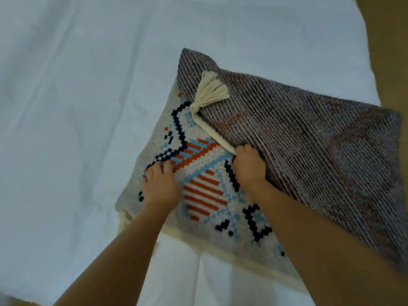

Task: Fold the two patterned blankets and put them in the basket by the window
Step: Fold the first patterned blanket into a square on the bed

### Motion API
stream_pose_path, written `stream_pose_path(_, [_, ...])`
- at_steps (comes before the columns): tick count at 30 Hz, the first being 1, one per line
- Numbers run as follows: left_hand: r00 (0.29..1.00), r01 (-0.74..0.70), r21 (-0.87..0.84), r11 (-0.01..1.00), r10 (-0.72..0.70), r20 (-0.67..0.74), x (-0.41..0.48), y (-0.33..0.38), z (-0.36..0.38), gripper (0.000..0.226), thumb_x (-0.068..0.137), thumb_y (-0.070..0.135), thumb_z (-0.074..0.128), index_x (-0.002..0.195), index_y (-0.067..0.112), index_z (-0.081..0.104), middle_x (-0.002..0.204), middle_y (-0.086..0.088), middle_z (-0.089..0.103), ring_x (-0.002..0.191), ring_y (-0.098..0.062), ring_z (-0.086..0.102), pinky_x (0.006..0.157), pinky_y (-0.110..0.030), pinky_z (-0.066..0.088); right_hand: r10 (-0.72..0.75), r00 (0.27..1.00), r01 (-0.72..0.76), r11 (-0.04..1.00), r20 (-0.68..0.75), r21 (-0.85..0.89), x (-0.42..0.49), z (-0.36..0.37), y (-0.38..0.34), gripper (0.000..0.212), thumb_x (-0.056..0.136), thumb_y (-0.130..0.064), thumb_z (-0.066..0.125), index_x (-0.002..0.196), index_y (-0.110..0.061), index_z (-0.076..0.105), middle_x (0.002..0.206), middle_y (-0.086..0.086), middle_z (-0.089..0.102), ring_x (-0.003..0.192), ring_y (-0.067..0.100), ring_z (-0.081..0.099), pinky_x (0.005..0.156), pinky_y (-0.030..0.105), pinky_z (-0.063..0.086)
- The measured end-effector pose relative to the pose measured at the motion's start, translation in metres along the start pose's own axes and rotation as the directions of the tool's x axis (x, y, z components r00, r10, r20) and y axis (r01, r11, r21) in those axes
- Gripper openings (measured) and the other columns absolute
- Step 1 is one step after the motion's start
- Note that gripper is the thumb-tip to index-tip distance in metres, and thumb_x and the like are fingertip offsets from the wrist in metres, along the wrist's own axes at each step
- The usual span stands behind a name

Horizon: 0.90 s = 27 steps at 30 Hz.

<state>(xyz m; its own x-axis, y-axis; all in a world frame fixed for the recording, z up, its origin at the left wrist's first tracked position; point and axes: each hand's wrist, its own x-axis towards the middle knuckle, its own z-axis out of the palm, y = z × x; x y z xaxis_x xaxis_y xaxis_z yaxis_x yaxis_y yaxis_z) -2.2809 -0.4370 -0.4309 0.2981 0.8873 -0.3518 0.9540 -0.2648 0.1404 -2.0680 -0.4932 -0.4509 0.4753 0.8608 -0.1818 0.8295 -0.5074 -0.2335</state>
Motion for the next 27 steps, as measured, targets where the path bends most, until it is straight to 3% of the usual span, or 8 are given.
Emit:
stream_pose_path(3, [0.992,0.123,-0.122,0.985,-0.118,0.049,0.008,-0.045,-0.006,0.075,0.085,0.034,0.054,0.144,0.012,0.014,0.14,-0.018,0.033,0.124,-0.036,0.037,0.101,-0.048,0.033,0.014,1.0,-0.014,1.0,0.014,0.014,0.0,-0.001,-0.02,0.018,0.094,-0.008,0.042,0.103,-0.003,0.056,0.109,0.017,0.055,0.099,0.03,0.052,0.073,0.037,0.044])
stream_pose_path(5, [0.982,0.154,-0.137,0.978,-0.137,0.129,0.01,-0.068,-0.01,0.078,0.083,0.037,0.058,0.142,0.009,0.016,0.132,-0.017,0.042,0.117,-0.035,0.045,0.094,-0.047,0.039,-0.013,1.0,0.012,0.998,0.017,0.058,-0.009,-0.002,-0.043,0.017,0.092,-0.009,0.043,0.1,-0.001,0.056,0.106,0.016,0.055,0.093,0.031,0.054,0.069,0.037,0.043])
stream_pose_path(9, [0.935,0.202,-0.208,0.957,-0.125,0.332,0.021,-0.095,-0.023,0.042,0.077,0.045,0.063,0.096,0.012,0.045,0.093,-0.005,0.055,0.079,-0.019,0.052,0.065,-0.03,0.042,-0.097,0.992,0.089,0.991,0.083,0.096,-0.045,0.004,-0.089,0.02,0.093,-0.015,0.043,0.103,-0.002,0.055,0.104,0.013,0.054,0.088,0.027,0.055,0.071,0.033,0.041])
stream_pose_path(12, [0.925,0.076,-0.232,0.97,0.018,0.379,0.021,-0.114,-0.03,0.034,0.075,0.041,0.064,0.08,0.008,0.056,0.084,-0.005,0.053,0.071,-0.018,0.054,0.055,-0.024,0.042,-0.142,0.969,0.106,0.979,0.205,0.175,-0.073,0.014,-0.126,0.019,0.095,-0.017,0.042,0.104,-0.005,0.053,0.107,0.014,0.054,0.094,0.029,0.055,0.076,0.035,0.043])
stream_pose_path(14, [0.925,-0.012,-0.275,0.961,0.115,0.362,0.015,-0.129,-0.031,0.025,0.076,0.03,0.064,0.083,0.012,0.049,0.086,-0.003,0.052,0.075,-0.017,0.053,0.053,-0.021,0.038,-0.156,0.951,0.099,0.971,0.265,0.216,-0.089,0.022,-0.149,0.021,0.094,-0.018,0.042,0.106,-0.005,0.053,0.108,0.015,0.055,0.096,0.031,0.055,0.075,0.033,0.04])
stream_pose_path(18, [0.876,0.053,-0.399,0.916,0.149,0.459,-0.002,-0.146,-0.026,0.044,0.078,0.028,0.068,0.098,0.014,0.031,0.083,0.005,0.045,0.08,-0.017,0.051,0.053,-0.021,0.036,-0.293,0.92,0.249,0.95,0.26,0.189,-0.123,0.041,-0.171,0.017,0.083,-0.015,0.051,0.091,-0.003,0.059,0.093,0.016,0.06,0.08,0.032,0.062,0.063,0.034,0.048])
stream_pose_path(21, [0.873,0.034,-0.395,0.918,0.165,0.459,-0.004,-0.149,-0.027,0.041,0.081,0.03,0.065,0.1,0.015,0.032,0.087,0.001,0.049,0.082,-0.02,0.052,0.065,-0.027,0.039,-0.209,0.909,0.17,0.976,0.36,0.137,-0.126,0.048,-0.169,0.021,0.087,-0.021,0.045,0.1,-0.007,0.054,0.105,0.014,0.059,0.089,0.03,0.06,0.07,0.035,0.046])
stream_pose_path(27, [0.88,0.174,-0.434,0.884,0.059,0.472,-0.009,-0.173,-0.028,0.015,0.086,0.019,0.052,0.091,0.015,0.039,0.084,-0.002,0.054,0.073,-0.019,0.055,0.057,-0.028,0.043,0.073,0.965,-0.133,0.964,0.253,0.229,-0.087,0.044,-0.194,0.033,0.087,-0.041,0.051,0.096,-0.013,0.035,0.101,0.014,0.057,0.087,0.034,0.061,0.067,0.035,0.043])
